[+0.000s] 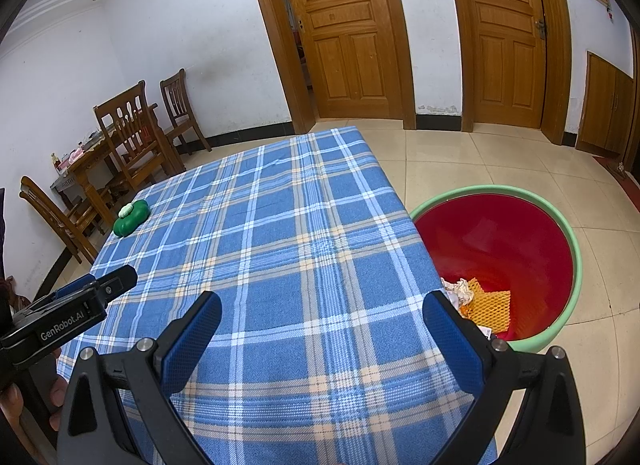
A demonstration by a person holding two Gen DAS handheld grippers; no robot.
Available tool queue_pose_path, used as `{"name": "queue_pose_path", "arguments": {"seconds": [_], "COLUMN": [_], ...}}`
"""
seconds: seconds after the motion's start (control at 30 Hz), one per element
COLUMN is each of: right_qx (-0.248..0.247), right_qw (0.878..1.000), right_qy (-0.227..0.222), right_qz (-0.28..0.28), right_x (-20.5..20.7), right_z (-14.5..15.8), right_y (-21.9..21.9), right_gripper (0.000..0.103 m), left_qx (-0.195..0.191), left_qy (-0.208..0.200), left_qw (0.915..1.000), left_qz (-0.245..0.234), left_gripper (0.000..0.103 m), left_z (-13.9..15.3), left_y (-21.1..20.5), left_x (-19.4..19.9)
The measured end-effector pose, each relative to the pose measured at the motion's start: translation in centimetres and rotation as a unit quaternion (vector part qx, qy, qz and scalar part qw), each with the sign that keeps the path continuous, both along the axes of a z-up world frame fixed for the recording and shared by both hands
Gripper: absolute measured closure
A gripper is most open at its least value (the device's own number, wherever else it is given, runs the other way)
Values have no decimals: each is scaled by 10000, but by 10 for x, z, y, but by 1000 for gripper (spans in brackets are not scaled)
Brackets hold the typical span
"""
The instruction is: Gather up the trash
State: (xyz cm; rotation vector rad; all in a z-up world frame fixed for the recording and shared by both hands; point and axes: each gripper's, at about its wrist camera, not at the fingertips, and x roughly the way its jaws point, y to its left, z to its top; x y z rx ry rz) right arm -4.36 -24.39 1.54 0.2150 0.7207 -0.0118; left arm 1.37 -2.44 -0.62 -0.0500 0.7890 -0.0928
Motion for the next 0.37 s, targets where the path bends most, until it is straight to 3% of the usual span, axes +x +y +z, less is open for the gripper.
{"name": "queue_pose_path", "arguments": {"seconds": [0.37], "right_qx": [-8], "right_qw": [10000], "right_qy": [18], "right_qz": [11], "right_x": [0], "right_z": [-1], "right_y": [0], "right_gripper": [1], "left_qx": [-14], "left_qy": [42], "left_qw": [10000], "left_qz": [35], "left_gripper": [24], "left_z": [-3], "left_y": [2], "left_x": [0]}}
